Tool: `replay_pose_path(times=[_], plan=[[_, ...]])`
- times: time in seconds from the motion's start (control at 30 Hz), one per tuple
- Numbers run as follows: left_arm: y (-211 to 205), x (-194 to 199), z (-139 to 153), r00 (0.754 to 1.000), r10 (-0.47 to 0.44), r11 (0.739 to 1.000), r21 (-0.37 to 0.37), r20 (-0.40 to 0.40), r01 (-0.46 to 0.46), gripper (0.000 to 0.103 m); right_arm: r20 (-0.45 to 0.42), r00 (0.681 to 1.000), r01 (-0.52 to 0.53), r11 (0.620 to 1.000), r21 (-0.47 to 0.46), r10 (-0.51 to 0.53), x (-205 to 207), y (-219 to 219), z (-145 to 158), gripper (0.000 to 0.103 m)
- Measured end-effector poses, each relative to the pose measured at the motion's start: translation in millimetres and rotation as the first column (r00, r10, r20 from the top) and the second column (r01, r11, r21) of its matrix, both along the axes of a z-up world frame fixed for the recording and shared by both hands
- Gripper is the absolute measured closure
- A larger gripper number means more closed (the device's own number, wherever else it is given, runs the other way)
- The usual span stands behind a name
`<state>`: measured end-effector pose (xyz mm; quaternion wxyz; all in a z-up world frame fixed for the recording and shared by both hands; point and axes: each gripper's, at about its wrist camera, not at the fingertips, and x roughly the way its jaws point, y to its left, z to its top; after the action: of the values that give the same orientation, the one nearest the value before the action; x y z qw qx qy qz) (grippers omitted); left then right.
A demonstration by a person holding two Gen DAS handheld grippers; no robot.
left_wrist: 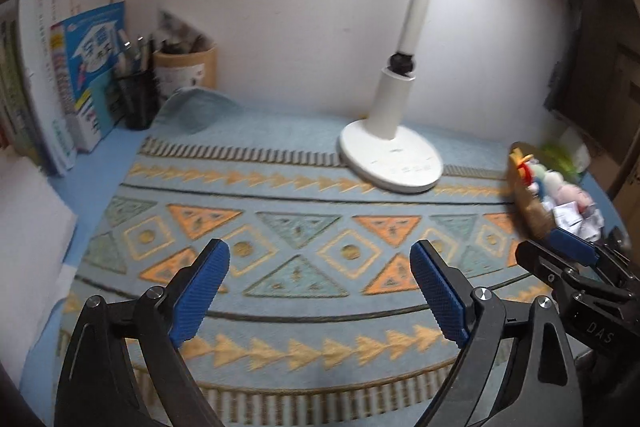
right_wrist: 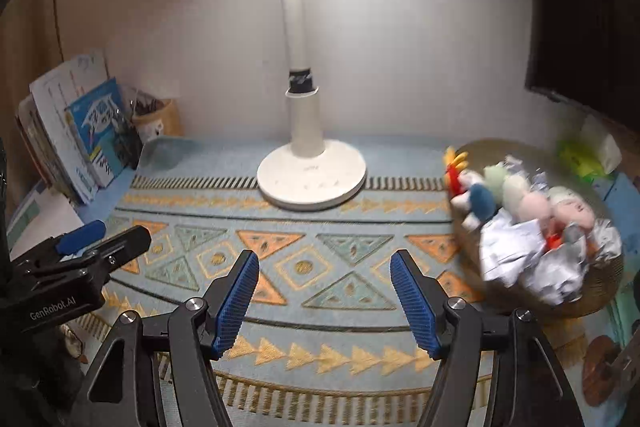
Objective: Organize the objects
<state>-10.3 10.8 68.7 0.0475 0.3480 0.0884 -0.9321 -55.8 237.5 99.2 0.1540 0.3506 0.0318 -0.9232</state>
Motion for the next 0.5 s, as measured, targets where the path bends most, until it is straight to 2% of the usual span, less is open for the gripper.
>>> replay_pose_path(times=[0.07, 0.2, 0.4, 0.5], plan=[[-12, 0, -18, 0.998, 0.043, 0.999, -0.012, 0.054, -0.042, 0.012, 0.057, 0.998, -0.007, 1.0, 0.03, 0.005, -6, -14, -25, 0.036], [-23, -4, -46, 0.99, 0.054, 0.998, 0.014, 0.134, -0.056, 0.012, 0.146, 0.989, 0.0, 0.997, 0.074, -0.011, -18, -25, -64, 0.036], [-10, -10, -56, 0.986, 0.032, 0.999, -0.03, 0.165, -0.027, 0.012, 0.181, 0.983, 0.027, 0.997, 0.076, -0.04, -25, -19, -78, 0.036], [-8, -14, -60, 0.98, 0.029, 0.999, -0.028, 0.197, -0.023, 0.012, 0.215, 0.975, 0.029, 0.996, 0.081, -0.046, -30, -19, -84, 0.036]])
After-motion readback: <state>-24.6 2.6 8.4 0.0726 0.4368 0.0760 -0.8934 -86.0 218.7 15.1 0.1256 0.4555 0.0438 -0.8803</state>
